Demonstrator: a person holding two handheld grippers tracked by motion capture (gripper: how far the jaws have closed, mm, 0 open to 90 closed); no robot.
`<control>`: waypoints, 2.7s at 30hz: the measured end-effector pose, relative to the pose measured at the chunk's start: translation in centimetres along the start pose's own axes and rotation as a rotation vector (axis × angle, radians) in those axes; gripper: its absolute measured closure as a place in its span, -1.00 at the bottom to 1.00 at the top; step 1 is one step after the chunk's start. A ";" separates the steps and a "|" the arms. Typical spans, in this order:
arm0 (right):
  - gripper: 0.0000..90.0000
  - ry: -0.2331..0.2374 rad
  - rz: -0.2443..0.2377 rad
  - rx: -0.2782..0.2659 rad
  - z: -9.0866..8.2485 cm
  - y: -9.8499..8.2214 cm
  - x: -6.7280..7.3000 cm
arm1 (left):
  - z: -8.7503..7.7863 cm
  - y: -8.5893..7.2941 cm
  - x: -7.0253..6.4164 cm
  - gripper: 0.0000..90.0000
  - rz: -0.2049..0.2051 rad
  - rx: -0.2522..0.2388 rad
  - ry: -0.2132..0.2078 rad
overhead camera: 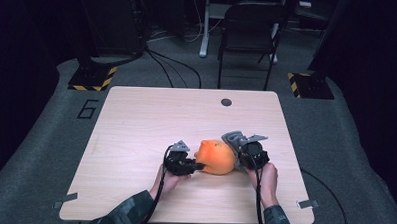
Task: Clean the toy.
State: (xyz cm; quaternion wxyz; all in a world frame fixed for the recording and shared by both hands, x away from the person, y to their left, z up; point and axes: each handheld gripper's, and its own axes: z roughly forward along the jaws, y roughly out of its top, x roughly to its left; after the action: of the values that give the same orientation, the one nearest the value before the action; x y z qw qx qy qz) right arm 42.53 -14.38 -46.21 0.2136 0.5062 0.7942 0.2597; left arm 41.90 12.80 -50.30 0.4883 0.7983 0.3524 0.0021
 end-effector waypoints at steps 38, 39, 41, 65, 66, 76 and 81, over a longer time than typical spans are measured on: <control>0.67 0.078 -0.219 -0.203 -5.9 3.2 8.0 | -0.1 -0.1 0.1 0.66 0.011 0.002 -0.001; 0.67 0.073 -0.215 -0.197 -5.6 3.1 7.7 | 0.0 -0.1 0.1 0.66 0.004 -0.004 -0.002; 0.67 0.078 -0.185 -0.197 -5.3 3.0 6.8 | 0.0 -0.1 0.0 0.66 0.019 -0.002 0.007; 0.67 -0.029 -0.021 0.073 1.6 -0.6 -0.1 | 0.0 -0.1 0.1 0.65 0.012 -0.011 0.003; 0.67 -0.028 -0.020 0.086 1.9 -0.7 -0.1 | 0.0 -0.1 0.1 0.65 0.011 -0.014 0.001; 0.69 -0.056 -0.007 -0.075 -3.5 1.1 -0.4 | 0.0 -0.1 0.3 0.65 0.003 -0.011 0.004; 0.69 0.034 -0.034 -0.187 -7.5 2.5 1.4 | 0.0 -0.1 0.3 0.64 0.004 -0.013 0.008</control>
State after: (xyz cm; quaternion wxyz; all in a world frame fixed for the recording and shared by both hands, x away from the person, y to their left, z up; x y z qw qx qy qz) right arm 39.17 -13.71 -38.96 0.2508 0.4659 0.7785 0.3375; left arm 42.05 13.00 -50.50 0.4921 0.7959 0.3525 0.0084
